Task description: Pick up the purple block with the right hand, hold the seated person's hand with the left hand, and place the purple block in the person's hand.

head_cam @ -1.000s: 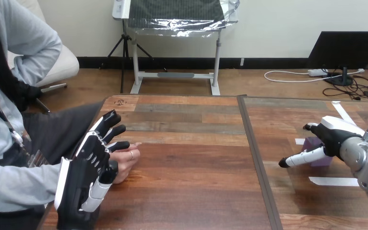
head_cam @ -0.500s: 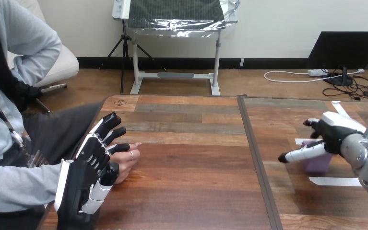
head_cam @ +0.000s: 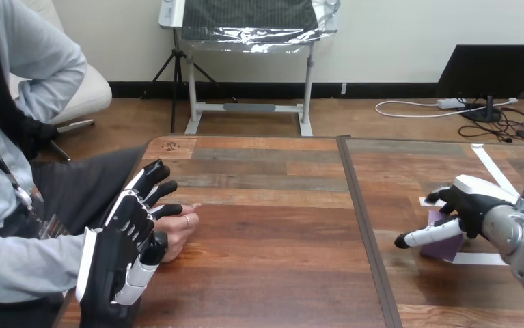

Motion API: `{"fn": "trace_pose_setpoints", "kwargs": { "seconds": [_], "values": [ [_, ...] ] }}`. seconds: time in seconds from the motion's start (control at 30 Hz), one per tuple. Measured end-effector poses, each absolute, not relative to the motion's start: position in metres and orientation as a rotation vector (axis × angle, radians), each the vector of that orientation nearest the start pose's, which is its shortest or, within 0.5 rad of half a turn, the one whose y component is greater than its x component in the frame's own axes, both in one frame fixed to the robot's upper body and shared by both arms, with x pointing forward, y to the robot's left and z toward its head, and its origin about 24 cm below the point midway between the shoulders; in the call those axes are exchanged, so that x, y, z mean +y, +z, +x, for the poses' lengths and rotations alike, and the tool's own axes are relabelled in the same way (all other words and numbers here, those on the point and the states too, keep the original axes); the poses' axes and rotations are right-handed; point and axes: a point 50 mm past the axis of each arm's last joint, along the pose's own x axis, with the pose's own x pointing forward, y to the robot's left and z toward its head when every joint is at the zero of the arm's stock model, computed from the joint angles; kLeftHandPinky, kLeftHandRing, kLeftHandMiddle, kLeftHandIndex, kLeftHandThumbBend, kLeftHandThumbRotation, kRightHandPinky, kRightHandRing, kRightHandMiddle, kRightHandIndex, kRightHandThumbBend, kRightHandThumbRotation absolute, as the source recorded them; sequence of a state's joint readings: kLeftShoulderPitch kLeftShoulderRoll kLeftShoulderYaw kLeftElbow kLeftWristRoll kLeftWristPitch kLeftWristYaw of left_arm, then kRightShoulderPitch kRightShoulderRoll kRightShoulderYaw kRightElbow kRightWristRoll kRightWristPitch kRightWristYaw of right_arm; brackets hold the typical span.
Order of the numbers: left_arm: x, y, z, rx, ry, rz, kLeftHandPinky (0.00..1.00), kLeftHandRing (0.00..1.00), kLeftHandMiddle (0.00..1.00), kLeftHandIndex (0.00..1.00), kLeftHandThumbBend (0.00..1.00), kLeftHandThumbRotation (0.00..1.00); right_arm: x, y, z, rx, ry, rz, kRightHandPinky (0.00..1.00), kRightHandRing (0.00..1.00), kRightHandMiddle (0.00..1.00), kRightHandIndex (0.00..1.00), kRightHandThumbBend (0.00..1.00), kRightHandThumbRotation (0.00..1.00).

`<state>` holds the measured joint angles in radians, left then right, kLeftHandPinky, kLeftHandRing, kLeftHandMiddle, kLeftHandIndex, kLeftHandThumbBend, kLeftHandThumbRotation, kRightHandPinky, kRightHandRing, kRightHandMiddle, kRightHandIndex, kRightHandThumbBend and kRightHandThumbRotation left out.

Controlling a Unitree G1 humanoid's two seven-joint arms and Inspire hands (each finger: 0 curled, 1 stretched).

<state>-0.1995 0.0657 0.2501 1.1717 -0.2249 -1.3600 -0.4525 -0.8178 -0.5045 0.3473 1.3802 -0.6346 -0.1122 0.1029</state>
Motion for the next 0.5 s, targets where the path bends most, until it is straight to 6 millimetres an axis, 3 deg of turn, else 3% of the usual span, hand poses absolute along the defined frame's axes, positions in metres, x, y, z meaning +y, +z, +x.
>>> {"fn": "trace_pose_setpoints", "kwargs": {
  "seconds": [0.5],
  "values": [
    [0.1942,-0.0245,0.2099,-0.391,-0.048,0.061,0.7,0.83,0.87,0.85,1.0,0.83,-0.2759,0.0249,0.3443,0.591,0.227,-1.251,0.67,0.73,0.74,0.76,0.95,0.34]
  ]
}}
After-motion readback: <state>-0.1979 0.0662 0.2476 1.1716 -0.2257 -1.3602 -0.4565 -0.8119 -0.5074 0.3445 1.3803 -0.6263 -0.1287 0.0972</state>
